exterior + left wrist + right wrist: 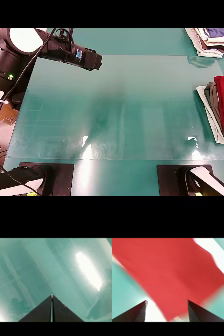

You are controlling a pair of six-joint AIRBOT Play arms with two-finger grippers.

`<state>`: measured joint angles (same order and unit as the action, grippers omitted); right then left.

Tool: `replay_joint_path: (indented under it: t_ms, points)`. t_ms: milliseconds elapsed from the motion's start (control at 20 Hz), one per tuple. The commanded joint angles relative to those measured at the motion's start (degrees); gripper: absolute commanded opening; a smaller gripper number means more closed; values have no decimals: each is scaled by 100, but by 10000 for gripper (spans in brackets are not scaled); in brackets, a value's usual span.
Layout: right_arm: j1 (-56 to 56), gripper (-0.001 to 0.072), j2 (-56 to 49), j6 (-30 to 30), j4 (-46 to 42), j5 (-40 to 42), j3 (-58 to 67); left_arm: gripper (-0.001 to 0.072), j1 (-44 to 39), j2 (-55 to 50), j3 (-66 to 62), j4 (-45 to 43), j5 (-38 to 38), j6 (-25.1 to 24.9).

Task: Fold the shirts.

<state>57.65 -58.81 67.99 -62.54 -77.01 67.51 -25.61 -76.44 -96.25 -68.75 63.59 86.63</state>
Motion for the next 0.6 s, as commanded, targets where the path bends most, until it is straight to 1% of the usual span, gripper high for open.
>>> replay_joint_path:
  t_ms: [0,50,250,300,350,450,550]
  points:
    - [-1220,582,20,37,1005,391,72,26,0,2,0,0,22,0]
    - [-1790,578,20,37,1113,511,44,26,0,4,0,0,48,-2]
    - [-3910,568,-101,37,1143,938,37,26,0,4,0,0,-236,-2]
    - [-4376,460,-162,35,1143,1003,37,26,0,2,0,0,-321,0]
    - [-4765,296,-221,35,1143,1043,37,26,0,4,0,0,-396,0]
    - [-5434,16,-345,33,1141,1102,37,26,0,4,0,0,-538,-2]
    - [-5919,16,-474,9,1139,1158,37,26,0,4,0,0,-654,-2]
